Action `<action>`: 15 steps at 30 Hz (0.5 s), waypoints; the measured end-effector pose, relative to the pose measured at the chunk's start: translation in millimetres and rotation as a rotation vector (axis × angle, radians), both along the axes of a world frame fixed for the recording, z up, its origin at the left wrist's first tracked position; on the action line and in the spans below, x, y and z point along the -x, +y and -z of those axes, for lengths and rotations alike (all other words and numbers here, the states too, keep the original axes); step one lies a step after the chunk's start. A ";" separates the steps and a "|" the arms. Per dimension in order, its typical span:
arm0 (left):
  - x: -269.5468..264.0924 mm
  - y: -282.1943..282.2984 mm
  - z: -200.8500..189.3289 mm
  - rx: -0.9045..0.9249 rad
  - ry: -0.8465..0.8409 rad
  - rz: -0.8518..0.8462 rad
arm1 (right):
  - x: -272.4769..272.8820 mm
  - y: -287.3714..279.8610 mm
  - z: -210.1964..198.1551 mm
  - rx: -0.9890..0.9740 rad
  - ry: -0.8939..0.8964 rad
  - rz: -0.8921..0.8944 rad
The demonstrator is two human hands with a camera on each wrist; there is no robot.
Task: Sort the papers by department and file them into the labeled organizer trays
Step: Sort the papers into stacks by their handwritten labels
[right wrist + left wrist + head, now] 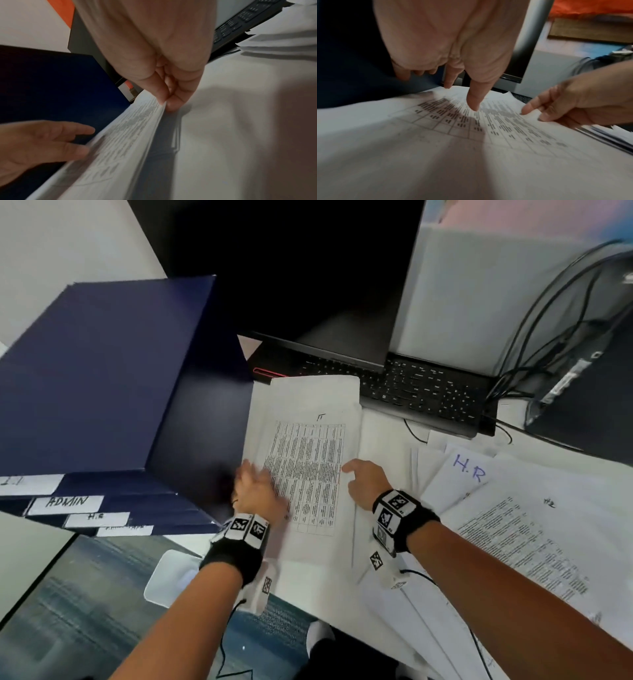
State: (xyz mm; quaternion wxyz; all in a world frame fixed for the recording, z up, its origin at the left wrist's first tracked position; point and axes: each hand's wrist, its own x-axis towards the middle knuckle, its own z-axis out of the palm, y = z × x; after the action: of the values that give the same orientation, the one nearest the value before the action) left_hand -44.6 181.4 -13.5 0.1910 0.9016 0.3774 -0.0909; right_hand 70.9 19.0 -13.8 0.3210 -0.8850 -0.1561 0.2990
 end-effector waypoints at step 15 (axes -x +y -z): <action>-6.2 -45.8 -8.1 0.036 0.040 0.099 | -5.0 -109.5 -18.5 0.031 -0.103 0.233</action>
State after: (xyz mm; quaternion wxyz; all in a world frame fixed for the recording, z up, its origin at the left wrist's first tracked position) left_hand -38.3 135.6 -5.4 0.1949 0.9135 0.3344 -0.1250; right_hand 75.9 -90.5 4.7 0.3313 -0.9162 -0.0638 0.2163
